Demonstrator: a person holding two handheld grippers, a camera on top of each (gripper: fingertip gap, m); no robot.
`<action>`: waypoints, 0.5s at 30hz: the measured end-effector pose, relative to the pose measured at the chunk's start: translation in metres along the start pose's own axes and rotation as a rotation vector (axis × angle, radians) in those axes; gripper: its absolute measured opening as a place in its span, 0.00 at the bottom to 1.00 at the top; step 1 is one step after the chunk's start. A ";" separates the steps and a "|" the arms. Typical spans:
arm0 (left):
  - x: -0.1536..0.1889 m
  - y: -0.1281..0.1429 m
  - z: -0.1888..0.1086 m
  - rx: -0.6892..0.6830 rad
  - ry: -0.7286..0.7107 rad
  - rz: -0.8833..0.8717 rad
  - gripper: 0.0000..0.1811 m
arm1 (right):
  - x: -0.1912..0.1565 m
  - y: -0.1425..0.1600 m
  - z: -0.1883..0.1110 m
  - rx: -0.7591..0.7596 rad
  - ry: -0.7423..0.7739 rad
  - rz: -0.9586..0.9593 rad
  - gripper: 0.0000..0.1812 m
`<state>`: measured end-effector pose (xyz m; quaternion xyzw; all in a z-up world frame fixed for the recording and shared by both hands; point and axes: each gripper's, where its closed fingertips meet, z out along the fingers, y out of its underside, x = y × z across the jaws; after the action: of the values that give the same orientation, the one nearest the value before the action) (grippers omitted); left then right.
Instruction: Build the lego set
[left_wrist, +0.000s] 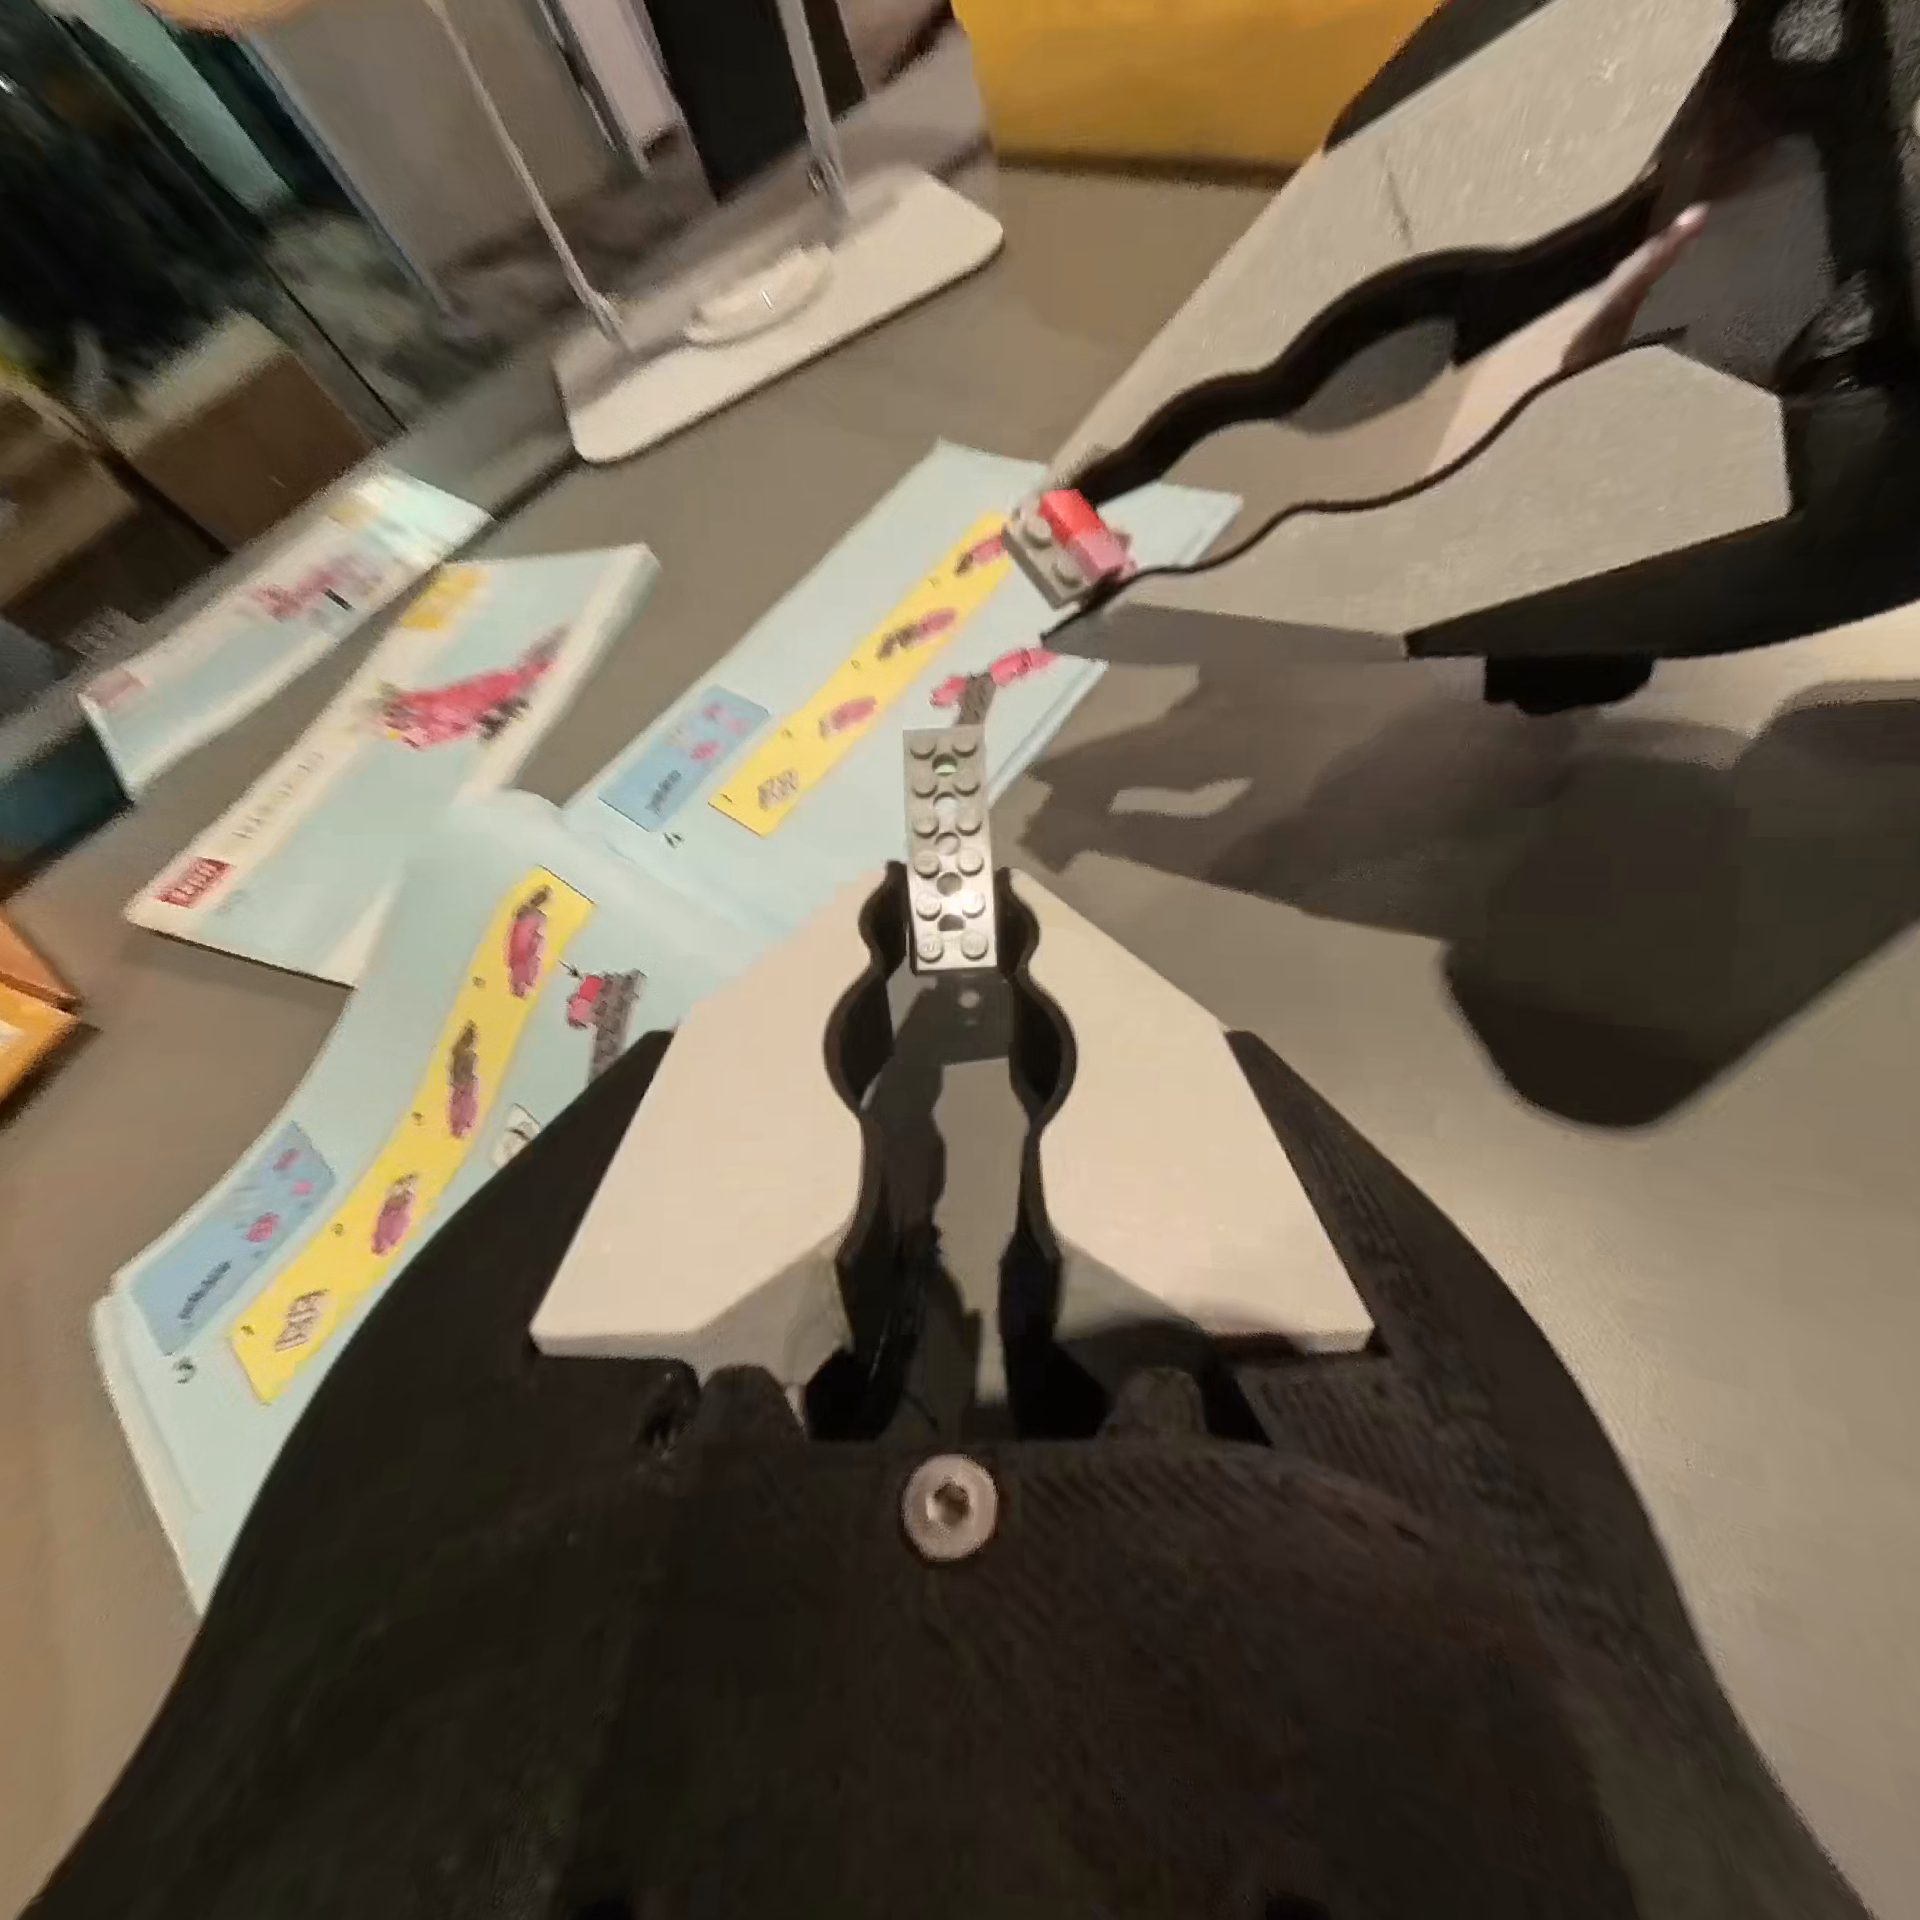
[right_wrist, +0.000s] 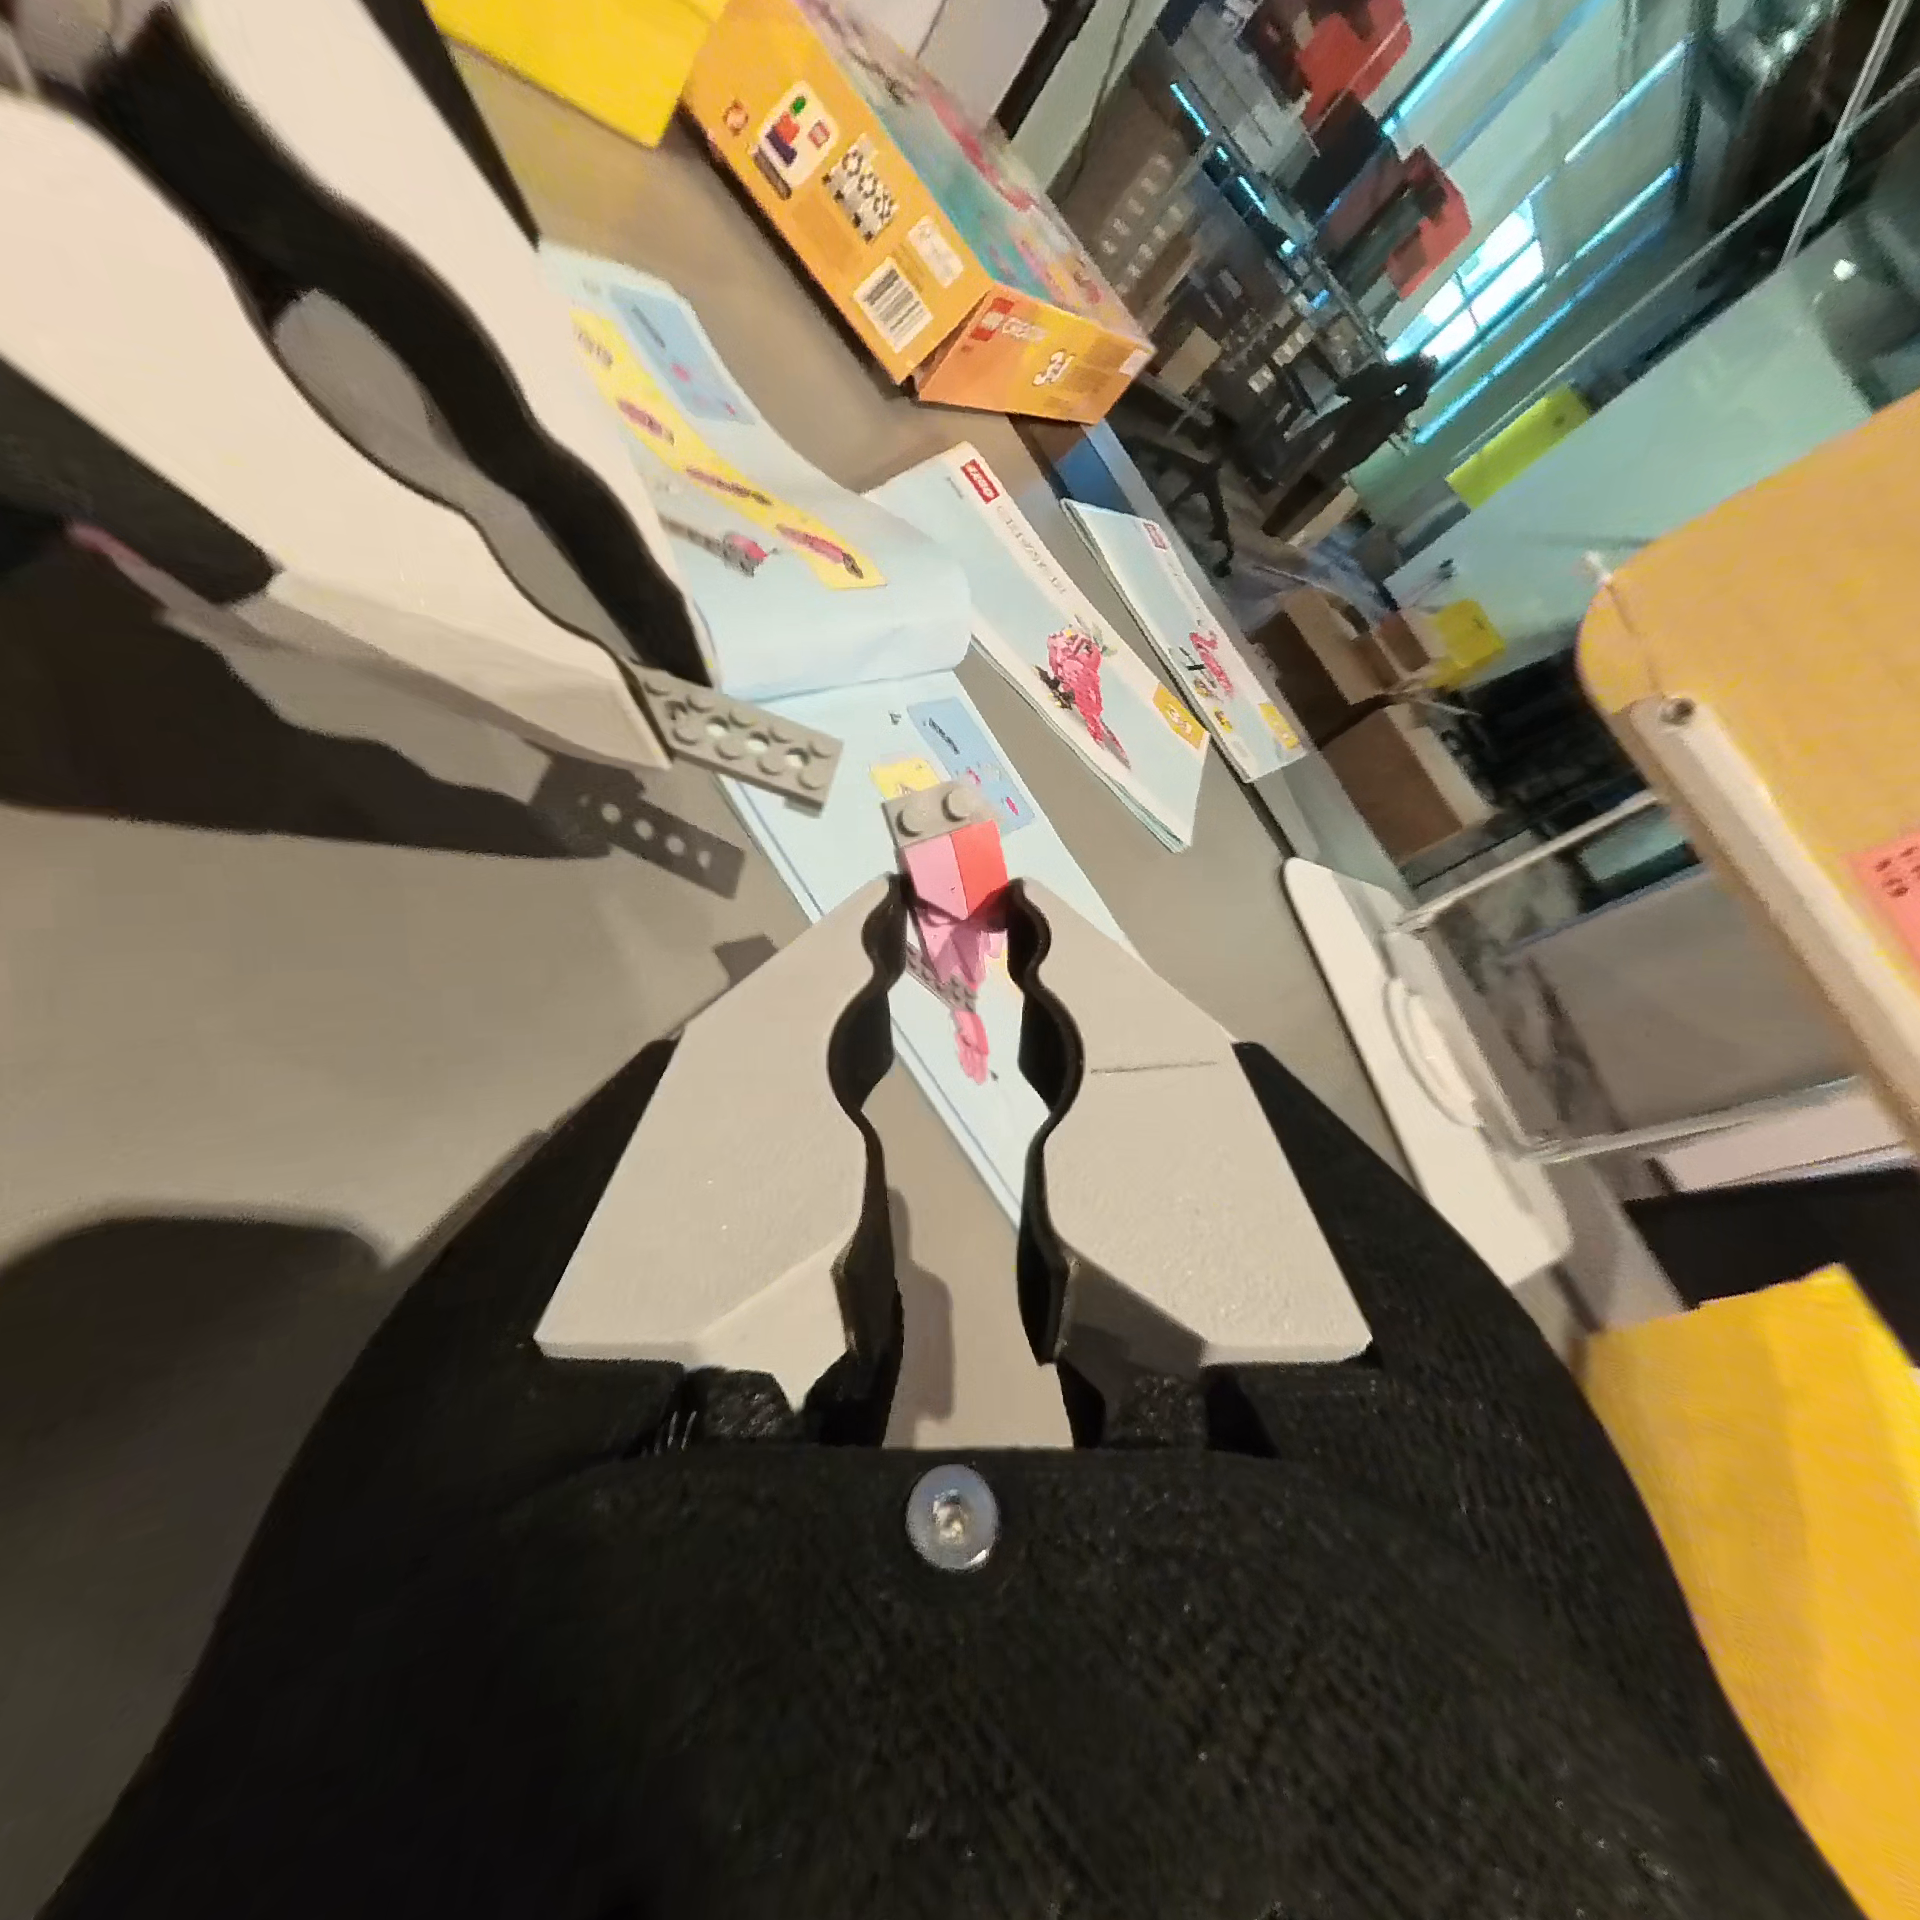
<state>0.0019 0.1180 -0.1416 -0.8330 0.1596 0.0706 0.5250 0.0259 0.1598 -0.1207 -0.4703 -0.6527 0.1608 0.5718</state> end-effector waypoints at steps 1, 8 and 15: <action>-0.002 -0.004 0.000 0.019 -0.022 0.017 0.08 | -0.001 -0.001 0.001 0.006 -0.010 0.039 0.09; -0.004 -0.024 -0.008 0.151 -0.127 0.131 0.08 | -0.008 -0.005 0.003 0.009 -0.028 0.087 0.09; -0.004 -0.012 -0.005 0.083 -0.095 0.167 0.08 | 0.011 0.016 0.002 -0.081 0.023 0.099 0.09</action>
<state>0.0019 0.1192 -0.1277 -0.7899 0.2061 0.1470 0.5585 0.0318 0.1770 -0.1268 -0.5268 -0.6279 0.1568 0.5510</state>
